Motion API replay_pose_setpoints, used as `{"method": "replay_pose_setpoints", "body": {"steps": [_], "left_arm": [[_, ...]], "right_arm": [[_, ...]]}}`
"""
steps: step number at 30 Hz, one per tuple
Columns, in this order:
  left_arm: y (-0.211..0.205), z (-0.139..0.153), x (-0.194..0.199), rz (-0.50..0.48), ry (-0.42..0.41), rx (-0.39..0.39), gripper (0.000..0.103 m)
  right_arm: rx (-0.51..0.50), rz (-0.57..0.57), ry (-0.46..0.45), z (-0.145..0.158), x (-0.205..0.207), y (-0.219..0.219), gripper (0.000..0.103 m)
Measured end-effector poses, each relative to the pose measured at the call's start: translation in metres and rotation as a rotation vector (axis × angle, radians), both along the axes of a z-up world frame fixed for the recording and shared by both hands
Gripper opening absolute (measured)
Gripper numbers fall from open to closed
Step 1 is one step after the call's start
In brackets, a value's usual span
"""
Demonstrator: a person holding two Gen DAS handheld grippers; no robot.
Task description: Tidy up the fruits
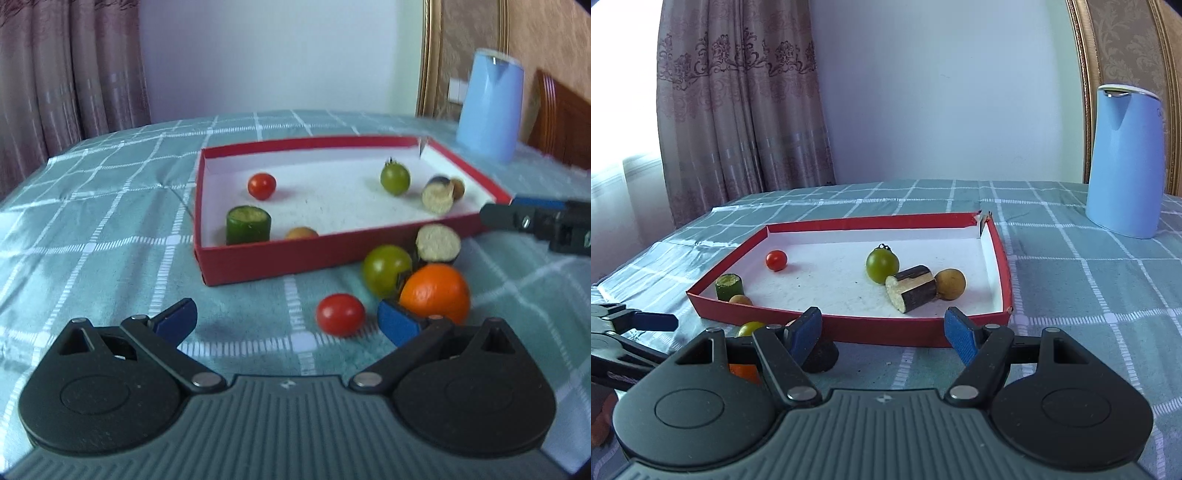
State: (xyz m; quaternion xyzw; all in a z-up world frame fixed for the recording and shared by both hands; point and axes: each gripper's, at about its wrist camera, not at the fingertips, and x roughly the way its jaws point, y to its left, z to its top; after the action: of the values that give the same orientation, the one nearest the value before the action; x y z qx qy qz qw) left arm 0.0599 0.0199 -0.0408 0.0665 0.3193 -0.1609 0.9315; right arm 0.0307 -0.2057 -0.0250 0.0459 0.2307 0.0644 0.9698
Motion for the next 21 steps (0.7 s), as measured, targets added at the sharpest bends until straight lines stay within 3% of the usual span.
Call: {"method": "replay_pose_setpoints", "body": {"steps": [2, 9, 11, 14, 17, 21], "left_arm": [[-0.003, -0.002, 0.003, -0.003, 0.014, 0.017, 0.103], [0.006, -0.001, -0.002, -0.028, -0.005, -0.04, 0.077], [0.004, 0.001, -0.003, -0.051, -0.017, -0.041, 0.055], [-0.003, 0.002, -0.011, -0.123, -0.04, -0.027, 0.031], [-0.009, 0.001, -0.014, -0.139, -0.056, 0.001, 0.028], [-0.002, 0.001, -0.01, -0.131, -0.032, -0.051, 0.028]], "right_arm": [[0.004, 0.003, 0.008, -0.001, 0.001, 0.0, 0.073], [0.0, 0.069, 0.016, -0.002, -0.005, 0.007, 0.073], [0.007, 0.107, 0.026, -0.003, -0.009, 0.01, 0.073], [0.006, 0.146, 0.041, -0.007, -0.014, 0.014, 0.073], [-0.014, 0.175, 0.05, -0.01, -0.019, 0.022, 0.073], [-0.028, 0.215, 0.035, -0.01, -0.025, 0.031, 0.073]]}}
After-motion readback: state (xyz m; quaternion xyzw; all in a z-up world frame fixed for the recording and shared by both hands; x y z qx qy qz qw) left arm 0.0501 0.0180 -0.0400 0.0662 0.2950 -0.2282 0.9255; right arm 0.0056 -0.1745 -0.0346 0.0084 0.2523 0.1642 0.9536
